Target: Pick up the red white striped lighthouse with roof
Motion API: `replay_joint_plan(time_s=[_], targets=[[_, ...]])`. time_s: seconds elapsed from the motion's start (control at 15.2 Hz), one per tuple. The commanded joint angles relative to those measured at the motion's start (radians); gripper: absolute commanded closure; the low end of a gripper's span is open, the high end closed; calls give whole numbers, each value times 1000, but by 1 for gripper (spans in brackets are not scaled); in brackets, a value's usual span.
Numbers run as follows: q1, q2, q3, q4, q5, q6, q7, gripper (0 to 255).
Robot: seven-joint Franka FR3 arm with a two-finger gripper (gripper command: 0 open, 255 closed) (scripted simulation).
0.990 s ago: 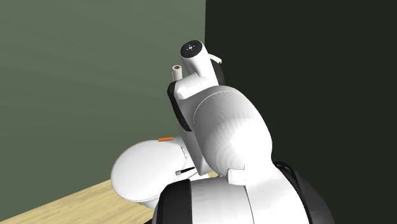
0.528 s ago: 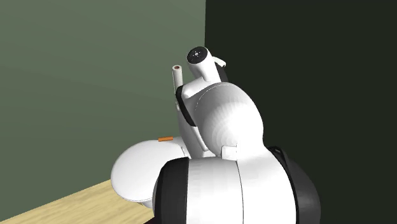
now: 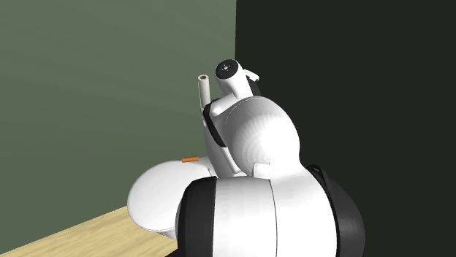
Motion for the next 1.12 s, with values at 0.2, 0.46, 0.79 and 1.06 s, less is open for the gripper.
replay_joint_plan(time_s=[0.2, 0.46, 0.79, 1.06], targets=[[0, 1, 0, 0, 0, 0, 0, 255], [1, -5, 0, 7, 5, -12, -7, 255], [9, -29, 3, 48, 32, -75, -39, 255], [15, -44, 5, 85, 51, -125, -63, 255]])
